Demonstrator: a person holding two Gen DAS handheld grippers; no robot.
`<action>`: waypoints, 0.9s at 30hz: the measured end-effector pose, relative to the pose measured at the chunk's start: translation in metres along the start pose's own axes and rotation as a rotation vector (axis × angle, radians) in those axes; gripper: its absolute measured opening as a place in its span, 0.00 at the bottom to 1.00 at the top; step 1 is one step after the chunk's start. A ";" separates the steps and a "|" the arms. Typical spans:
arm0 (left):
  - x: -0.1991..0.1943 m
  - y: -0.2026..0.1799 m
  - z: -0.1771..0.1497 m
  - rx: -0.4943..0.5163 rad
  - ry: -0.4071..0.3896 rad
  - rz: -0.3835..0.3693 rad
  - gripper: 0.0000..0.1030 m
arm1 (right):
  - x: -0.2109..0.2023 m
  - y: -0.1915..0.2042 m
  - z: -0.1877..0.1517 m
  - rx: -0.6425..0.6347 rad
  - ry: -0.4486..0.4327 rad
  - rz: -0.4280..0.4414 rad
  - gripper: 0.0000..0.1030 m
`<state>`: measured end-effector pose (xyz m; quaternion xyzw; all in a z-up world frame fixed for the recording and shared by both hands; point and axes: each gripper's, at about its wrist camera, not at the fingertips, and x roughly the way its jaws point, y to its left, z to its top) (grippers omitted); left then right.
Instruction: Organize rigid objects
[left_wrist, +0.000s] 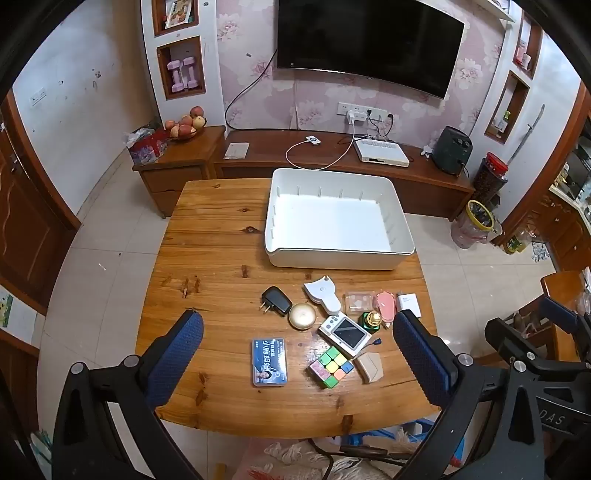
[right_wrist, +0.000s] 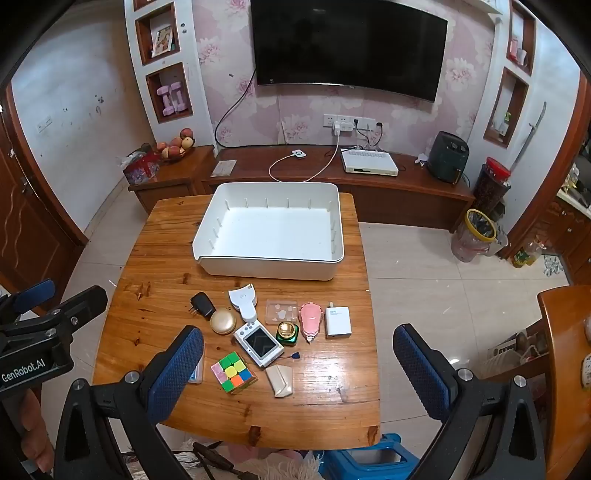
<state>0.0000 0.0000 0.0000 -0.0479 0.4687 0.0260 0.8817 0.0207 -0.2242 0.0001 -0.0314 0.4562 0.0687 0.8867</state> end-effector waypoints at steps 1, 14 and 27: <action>0.000 0.000 0.000 0.001 0.000 -0.001 0.99 | 0.000 0.000 0.000 0.000 0.000 -0.001 1.00; 0.000 0.000 0.000 0.004 0.004 0.005 0.99 | 0.001 0.002 -0.001 -0.002 0.001 0.000 1.00; 0.000 0.000 0.000 0.004 0.006 0.005 0.99 | 0.003 0.003 -0.004 -0.003 0.002 0.003 1.00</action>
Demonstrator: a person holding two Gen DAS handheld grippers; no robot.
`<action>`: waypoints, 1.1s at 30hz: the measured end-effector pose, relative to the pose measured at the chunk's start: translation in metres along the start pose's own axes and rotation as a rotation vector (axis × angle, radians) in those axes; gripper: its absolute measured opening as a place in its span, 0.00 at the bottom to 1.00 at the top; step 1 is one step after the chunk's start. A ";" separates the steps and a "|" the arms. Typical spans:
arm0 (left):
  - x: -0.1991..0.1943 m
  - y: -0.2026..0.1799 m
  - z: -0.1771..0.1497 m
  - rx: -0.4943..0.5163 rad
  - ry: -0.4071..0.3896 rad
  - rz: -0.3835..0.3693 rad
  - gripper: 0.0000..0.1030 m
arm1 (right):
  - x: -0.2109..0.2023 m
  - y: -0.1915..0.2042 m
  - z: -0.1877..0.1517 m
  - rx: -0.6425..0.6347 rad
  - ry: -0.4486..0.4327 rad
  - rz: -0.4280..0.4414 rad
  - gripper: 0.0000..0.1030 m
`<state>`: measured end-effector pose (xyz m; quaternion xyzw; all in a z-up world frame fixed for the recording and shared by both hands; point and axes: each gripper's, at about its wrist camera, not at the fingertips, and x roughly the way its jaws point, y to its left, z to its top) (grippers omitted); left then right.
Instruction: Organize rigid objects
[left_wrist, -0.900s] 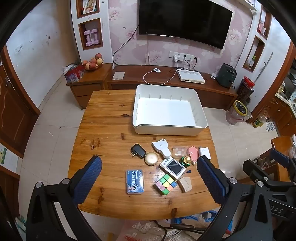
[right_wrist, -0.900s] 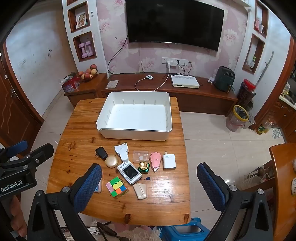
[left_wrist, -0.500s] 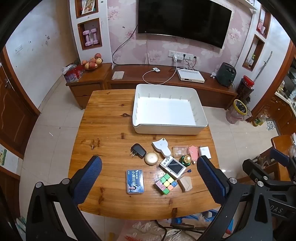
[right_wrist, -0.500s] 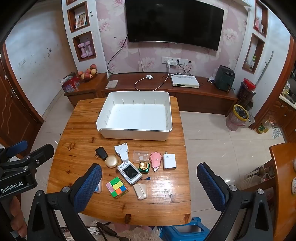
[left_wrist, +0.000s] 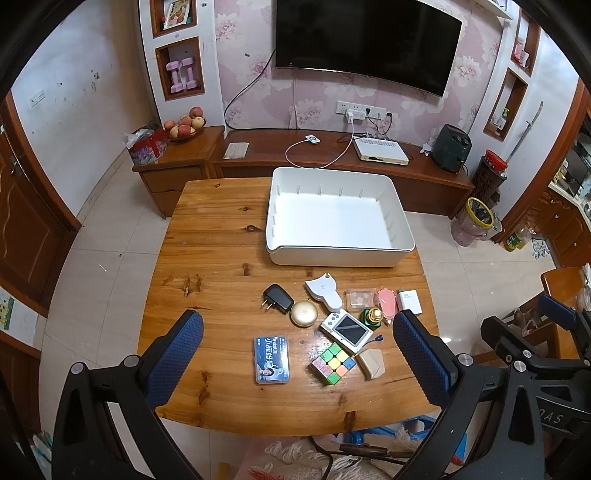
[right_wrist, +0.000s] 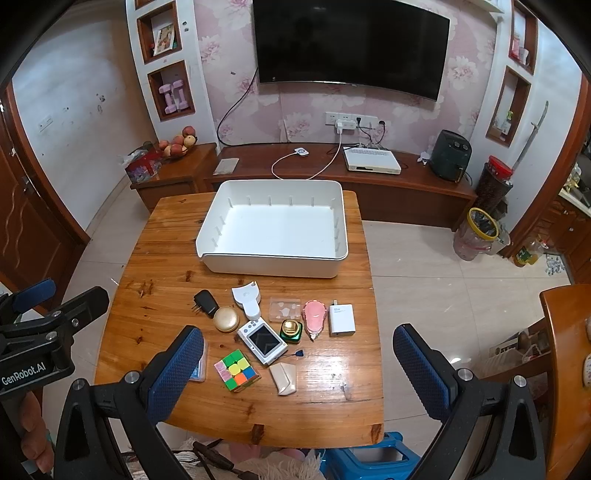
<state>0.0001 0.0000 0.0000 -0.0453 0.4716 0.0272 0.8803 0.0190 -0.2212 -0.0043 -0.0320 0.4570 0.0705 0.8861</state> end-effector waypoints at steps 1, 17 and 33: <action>0.000 0.000 0.000 -0.001 0.000 0.000 0.99 | 0.002 0.000 -0.002 0.000 0.000 0.000 1.00; 0.000 0.000 0.000 -0.001 -0.001 0.002 0.99 | 0.000 0.004 -0.004 -0.001 -0.004 0.000 1.00; 0.000 0.000 0.000 0.001 0.000 0.000 0.99 | 0.001 0.008 -0.004 0.001 -0.007 0.001 1.00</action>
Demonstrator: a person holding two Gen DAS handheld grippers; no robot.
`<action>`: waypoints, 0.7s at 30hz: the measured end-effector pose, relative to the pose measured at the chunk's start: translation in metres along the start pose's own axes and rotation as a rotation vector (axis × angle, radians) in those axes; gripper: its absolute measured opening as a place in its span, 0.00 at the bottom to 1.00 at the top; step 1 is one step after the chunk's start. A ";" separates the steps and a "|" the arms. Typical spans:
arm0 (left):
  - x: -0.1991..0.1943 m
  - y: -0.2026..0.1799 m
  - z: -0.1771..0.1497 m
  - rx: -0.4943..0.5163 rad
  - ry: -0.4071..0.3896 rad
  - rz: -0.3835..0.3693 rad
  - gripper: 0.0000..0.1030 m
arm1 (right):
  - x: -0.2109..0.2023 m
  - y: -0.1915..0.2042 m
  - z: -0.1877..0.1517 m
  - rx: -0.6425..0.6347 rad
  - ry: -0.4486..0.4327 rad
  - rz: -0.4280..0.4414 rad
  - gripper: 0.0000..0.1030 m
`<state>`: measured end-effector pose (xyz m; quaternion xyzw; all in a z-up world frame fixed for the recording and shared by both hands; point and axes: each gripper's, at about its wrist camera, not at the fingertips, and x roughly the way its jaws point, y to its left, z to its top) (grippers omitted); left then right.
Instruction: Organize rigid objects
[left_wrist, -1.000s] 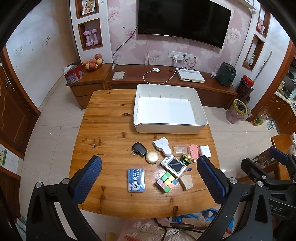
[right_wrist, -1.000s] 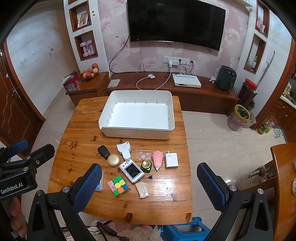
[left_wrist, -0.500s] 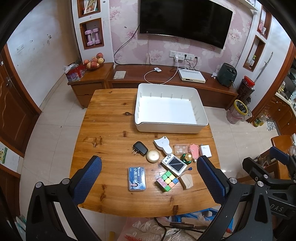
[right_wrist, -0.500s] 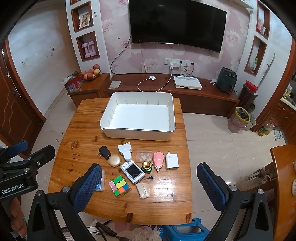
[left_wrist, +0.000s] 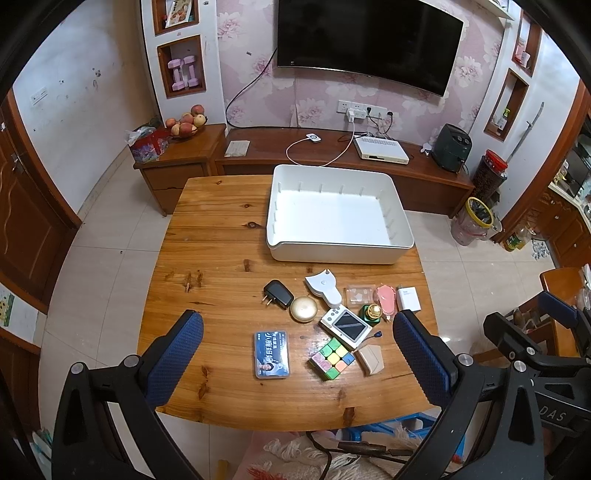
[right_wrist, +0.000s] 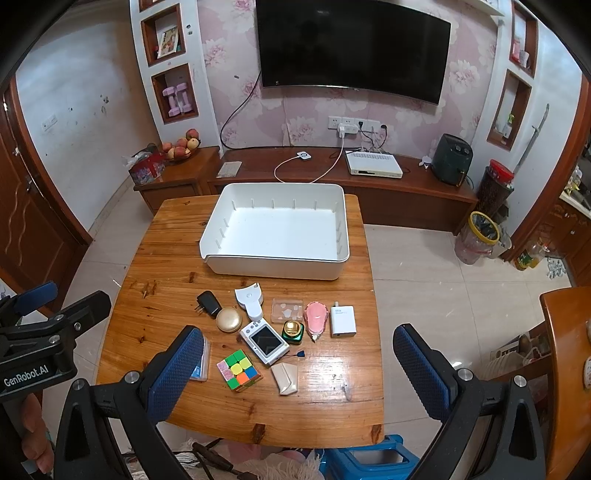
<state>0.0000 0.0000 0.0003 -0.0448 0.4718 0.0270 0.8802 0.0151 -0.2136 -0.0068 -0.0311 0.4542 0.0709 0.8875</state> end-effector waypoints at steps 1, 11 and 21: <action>0.000 0.000 0.000 0.000 0.000 -0.001 0.99 | 0.000 0.001 0.000 0.000 -0.001 0.000 1.00; 0.000 0.000 0.000 -0.002 0.000 0.000 0.99 | 0.000 0.001 0.000 -0.001 -0.002 0.002 1.00; 0.000 0.000 0.000 -0.003 -0.002 0.003 0.99 | 0.000 0.001 -0.001 0.001 -0.005 0.003 1.00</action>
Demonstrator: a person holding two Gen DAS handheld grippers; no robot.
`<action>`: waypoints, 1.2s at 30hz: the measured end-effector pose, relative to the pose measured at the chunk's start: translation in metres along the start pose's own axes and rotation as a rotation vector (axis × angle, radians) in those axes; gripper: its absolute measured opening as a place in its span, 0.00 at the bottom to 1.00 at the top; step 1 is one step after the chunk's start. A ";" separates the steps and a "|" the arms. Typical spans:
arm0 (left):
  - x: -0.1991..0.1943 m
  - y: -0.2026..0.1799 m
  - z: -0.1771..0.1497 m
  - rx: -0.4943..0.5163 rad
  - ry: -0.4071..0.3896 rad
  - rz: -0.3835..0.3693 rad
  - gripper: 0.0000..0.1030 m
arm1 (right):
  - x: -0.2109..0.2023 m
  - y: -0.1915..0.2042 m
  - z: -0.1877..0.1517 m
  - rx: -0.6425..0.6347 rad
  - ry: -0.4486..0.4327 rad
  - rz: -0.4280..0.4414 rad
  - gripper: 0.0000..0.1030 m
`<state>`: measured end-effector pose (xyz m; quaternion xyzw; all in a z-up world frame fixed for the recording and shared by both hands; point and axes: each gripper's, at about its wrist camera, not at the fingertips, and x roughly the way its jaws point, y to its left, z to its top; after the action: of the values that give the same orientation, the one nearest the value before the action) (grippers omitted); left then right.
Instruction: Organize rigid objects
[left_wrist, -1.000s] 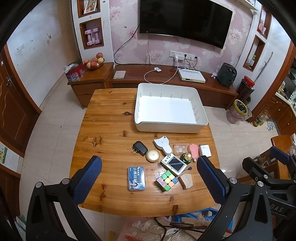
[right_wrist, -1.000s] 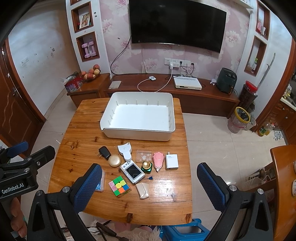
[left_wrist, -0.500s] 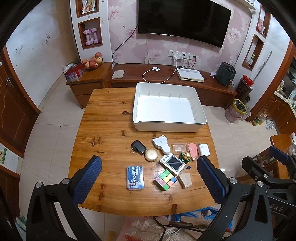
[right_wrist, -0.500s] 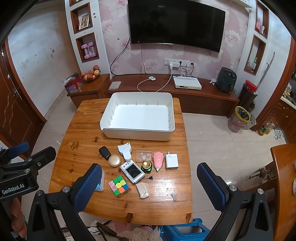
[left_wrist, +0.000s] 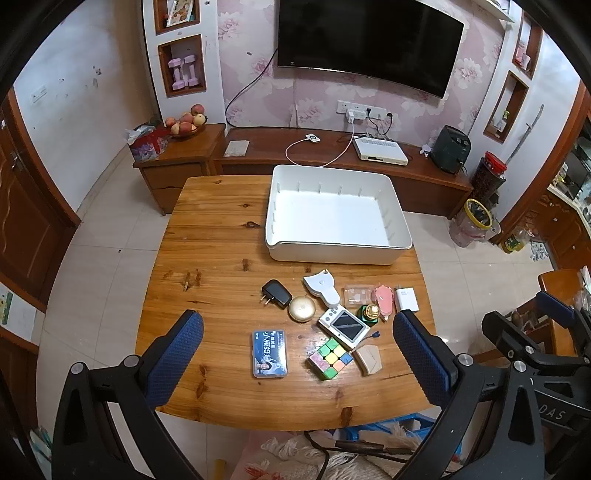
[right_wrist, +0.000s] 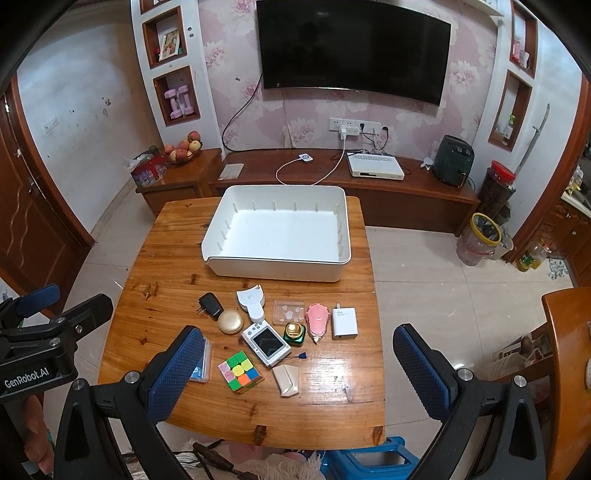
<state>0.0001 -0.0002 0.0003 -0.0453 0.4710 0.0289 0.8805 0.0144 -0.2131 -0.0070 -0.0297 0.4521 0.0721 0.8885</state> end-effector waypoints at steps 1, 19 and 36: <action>0.000 0.002 -0.002 0.000 0.001 -0.001 0.99 | 0.000 0.000 0.000 0.000 -0.001 0.000 1.00; 0.009 -0.009 -0.014 -0.004 0.031 -0.024 0.99 | -0.002 0.004 0.001 0.001 -0.001 0.006 1.00; 0.029 0.004 -0.002 -0.024 0.074 -0.020 0.99 | 0.011 0.011 0.015 -0.046 -0.002 0.023 1.00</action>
<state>0.0143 0.0041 -0.0248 -0.0618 0.5024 0.0240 0.8621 0.0308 -0.1991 -0.0066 -0.0446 0.4496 0.0926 0.8873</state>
